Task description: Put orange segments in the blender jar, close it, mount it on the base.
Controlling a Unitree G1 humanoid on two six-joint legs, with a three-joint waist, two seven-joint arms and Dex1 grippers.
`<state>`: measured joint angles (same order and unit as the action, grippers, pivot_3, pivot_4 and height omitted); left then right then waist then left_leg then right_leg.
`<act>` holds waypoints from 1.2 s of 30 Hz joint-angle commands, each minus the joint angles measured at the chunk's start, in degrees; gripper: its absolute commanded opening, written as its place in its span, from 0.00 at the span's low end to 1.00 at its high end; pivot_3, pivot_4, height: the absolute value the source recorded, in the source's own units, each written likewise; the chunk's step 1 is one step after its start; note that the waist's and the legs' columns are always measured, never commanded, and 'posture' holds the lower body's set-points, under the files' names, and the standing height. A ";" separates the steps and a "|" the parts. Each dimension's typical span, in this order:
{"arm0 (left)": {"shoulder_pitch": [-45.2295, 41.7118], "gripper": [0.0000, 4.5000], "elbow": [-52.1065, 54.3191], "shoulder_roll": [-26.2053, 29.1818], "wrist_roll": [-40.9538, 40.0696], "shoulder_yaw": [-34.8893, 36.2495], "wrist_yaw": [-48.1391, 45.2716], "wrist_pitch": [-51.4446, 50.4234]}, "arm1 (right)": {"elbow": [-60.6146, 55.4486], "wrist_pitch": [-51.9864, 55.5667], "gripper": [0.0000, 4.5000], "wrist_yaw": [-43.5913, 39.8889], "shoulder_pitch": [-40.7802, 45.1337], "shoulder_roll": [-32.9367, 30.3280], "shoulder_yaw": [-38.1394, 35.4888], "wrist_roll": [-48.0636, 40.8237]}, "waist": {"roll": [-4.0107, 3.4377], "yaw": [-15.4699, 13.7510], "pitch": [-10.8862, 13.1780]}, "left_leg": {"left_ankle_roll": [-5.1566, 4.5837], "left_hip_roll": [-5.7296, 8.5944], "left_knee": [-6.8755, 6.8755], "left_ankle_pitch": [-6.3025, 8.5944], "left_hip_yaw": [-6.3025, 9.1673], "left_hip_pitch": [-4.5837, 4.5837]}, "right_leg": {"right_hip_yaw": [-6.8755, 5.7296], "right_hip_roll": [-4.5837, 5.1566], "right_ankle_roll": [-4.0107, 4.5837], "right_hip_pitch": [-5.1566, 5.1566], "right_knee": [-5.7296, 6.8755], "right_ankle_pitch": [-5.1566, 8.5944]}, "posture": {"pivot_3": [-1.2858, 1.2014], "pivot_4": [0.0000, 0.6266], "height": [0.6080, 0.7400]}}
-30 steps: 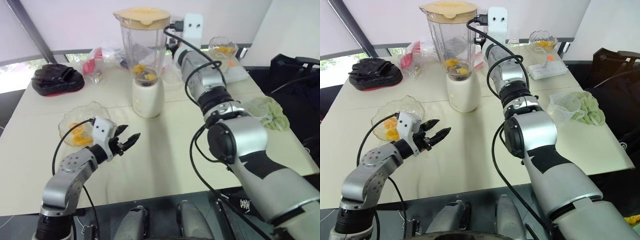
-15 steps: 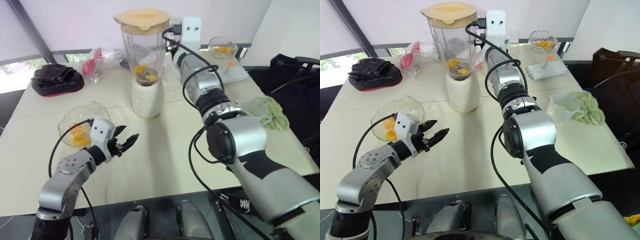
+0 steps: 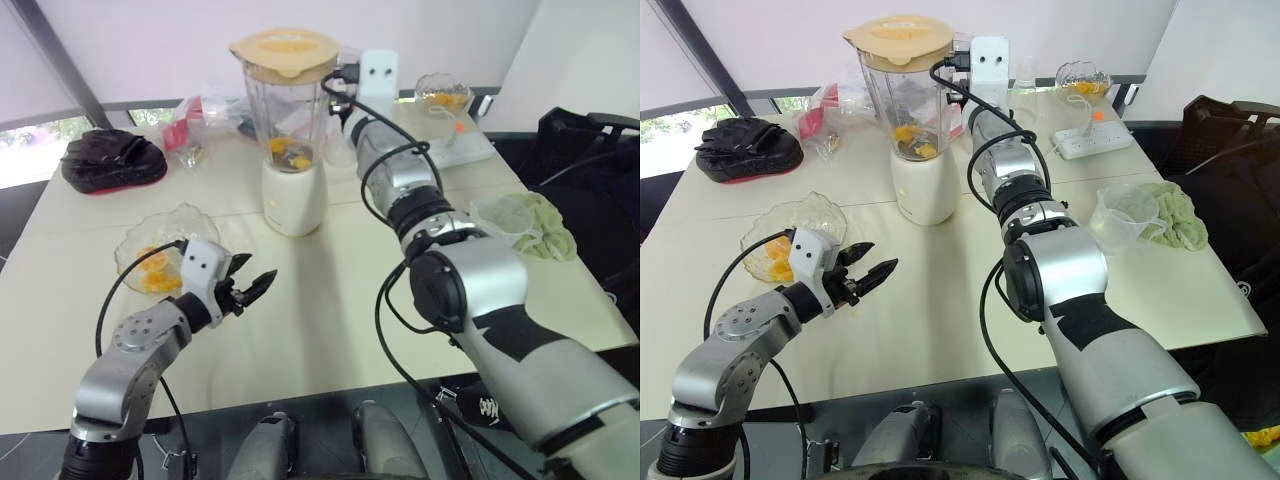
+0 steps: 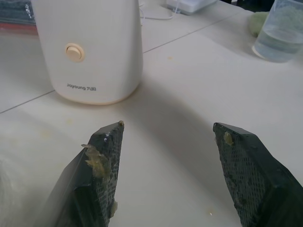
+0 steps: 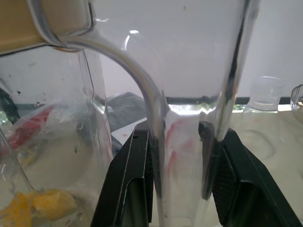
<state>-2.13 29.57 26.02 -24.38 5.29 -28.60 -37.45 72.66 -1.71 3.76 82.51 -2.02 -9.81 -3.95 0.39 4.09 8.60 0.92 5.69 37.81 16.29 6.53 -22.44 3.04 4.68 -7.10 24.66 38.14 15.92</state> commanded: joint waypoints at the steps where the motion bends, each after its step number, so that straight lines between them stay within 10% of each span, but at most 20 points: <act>1: -0.69 0.70 1.76 0.77 -0.76 -0.17 -0.44 0.08 | -0.88 0.69 0.31 -0.63 -1.22 0.94 1.08 1.14 | 0.00 -0.01 0.00 | 0.00 0.00 0.00 0.00 0.00 0.01 | 0.00 0.00 0.01 -0.01 0.00 0.00 | 0.52 0.24 1.00; 18: -2.16 0.70 0.17 0.34 0.11 -1.90 -0.76 0.98 | -1.50 2.39 0.31 -2.55 -1.48 -0.16 3.67 3.70 | -0.01 -0.05 -0.01 | 0.01 -0.01 0.00 -0.01 0.01 0.03 | 0.00 0.00 0.01 -0.04 0.00 -0.01 | 0.52 0.24 1.00; 23: -2.31 0.71 -0.24 -0.10 0.40 -2.55 -0.48 1.38 | -1.92 1.85 0.74 -2.11 -1.87 -0.43 4.43 4.69 | -0.03 -0.07 0.00 | 0.01 -0.01 0.00 -0.01 0.01 0.02 | 0.00 0.01 0.01 -0.03 -0.01 -0.01 | 0.52 0.24 1.00; 36: -4.76 0.71 -2.11 -0.83 -0.13 -3.49 -0.49 1.87 | -9.92 5.79 0.74 -4.24 -8.26 -2.68 4.41 4.21 | -0.06 -0.18 0.03 | 0.02 -0.01 -0.02 -0.01 0.01 0.01 | 0.00 0.00 0.01 -0.01 -0.03 -0.01 | 0.52 0.24 1.00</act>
<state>-5.50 26.94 25.44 -24.22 1.22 -29.18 -36.80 67.40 3.23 0.93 75.72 -3.74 -5.89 0.51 0.33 3.91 8.62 0.93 5.68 37.79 16.28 6.54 -22.43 3.03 4.68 -7.09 24.64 38.10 15.91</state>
